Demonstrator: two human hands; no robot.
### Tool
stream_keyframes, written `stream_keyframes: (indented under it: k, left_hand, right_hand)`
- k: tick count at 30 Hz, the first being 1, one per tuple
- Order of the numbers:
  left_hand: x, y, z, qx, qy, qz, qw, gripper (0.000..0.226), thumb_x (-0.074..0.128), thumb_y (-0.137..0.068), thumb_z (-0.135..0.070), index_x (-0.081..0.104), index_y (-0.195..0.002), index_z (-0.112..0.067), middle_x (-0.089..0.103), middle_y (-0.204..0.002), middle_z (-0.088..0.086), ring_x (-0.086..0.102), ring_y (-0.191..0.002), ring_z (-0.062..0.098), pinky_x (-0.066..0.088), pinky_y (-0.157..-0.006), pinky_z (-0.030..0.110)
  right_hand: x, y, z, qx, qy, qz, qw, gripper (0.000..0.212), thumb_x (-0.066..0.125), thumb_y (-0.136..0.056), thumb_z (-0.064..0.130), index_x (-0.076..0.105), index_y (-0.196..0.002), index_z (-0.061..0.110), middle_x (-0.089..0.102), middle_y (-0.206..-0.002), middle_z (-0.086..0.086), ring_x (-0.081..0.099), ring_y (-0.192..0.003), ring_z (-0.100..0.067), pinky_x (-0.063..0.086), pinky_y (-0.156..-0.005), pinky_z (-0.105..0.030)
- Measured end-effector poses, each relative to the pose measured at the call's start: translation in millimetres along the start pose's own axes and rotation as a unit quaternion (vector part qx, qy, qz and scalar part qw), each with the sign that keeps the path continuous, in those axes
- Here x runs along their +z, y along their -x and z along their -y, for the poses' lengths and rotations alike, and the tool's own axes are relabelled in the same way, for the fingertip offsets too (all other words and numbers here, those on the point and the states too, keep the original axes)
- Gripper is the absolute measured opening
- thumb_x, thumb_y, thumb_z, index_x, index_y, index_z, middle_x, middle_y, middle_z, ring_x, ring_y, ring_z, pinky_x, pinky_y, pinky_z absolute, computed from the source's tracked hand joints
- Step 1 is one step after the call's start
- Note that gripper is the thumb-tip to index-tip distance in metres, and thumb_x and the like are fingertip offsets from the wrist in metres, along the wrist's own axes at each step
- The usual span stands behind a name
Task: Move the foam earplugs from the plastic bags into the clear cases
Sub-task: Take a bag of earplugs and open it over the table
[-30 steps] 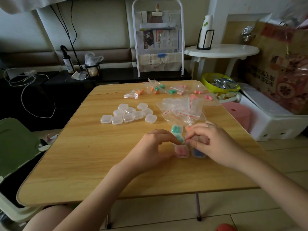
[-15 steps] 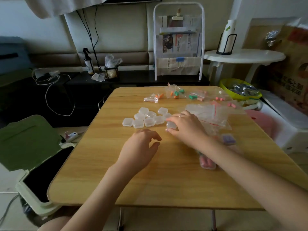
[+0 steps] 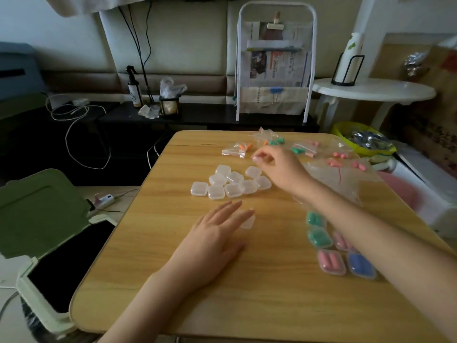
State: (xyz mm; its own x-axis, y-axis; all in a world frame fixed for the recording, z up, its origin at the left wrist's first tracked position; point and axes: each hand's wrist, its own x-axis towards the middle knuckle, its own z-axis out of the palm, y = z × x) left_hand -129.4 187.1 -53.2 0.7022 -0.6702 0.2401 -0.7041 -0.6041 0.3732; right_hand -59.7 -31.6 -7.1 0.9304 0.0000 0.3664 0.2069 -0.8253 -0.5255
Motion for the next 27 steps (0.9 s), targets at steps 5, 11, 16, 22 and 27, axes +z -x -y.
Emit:
stream_keyframes:
  k: [5,11,16,22,27]
  left_hand:
    - [6,2,5,0.010,-0.004,0.030,0.999,0.048,0.042,-0.097,-0.045,0.029,-0.143,-0.045,0.006,-0.156,-0.022,0.000,-0.143,0.000,0.004,-0.113,0.021]
    - [7,1,13,-0.005,0.030,0.028,0.999,0.052,0.046,-0.094,-0.048,0.028,-0.143,-0.047,0.006,-0.156,-0.024,0.001,-0.143,-0.001,0.009,-0.116,0.023]
    - [9,-3,15,-0.037,0.004,0.011,0.999,0.057,0.045,-0.094,-0.049,0.021,-0.146,-0.044,0.005,-0.157,-0.019,-0.002,-0.144,0.004,0.014,-0.118,0.031]
    - [-1,-6,1,-0.104,0.166,-0.093,0.976,0.056,0.059,-0.090,-0.038,0.035,-0.141,-0.038,0.031,-0.142,-0.026,0.022,-0.136,-0.004,0.016,-0.108,0.008]
    - [-18,-6,-7,-0.216,0.579,-0.153,0.771,0.040,0.064,-0.080,-0.039,0.065,-0.113,-0.016,0.071,-0.108,0.000,0.066,-0.105,0.012,0.050,-0.093,0.027]
  right_hand:
    - [11,-70,-54,0.130,0.249,0.091,0.955,0.049,0.045,-0.096,0.019,0.039,-0.141,0.040,0.015,-0.159,-0.003,0.022,-0.140,-0.038,0.038,-0.105,-0.057]
    - [26,-92,-76,0.168,0.304,0.141,0.927,0.045,0.040,-0.100,0.037,0.041,-0.143,0.023,0.030,-0.154,-0.007,0.023,-0.141,-0.036,0.025,-0.112,-0.056]
    - [15,-81,-61,0.121,0.244,0.013,0.962,0.032,0.043,-0.100,0.030,0.060,-0.124,0.018,0.032,-0.154,-0.002,0.049,-0.124,-0.031,0.044,-0.097,-0.045]
    - [-15,-13,-3,-0.018,0.076,-0.075,0.994,0.030,0.051,-0.097,0.020,0.062,-0.124,0.014,0.042,-0.148,0.000,0.052,-0.125,-0.026,0.035,-0.103,-0.029]
    - [-25,91,38,-0.112,0.098,0.033,0.988,0.043,0.048,-0.098,0.025,0.042,-0.140,0.031,0.017,-0.151,0.027,0.025,-0.135,0.001,0.027,-0.108,-0.016]
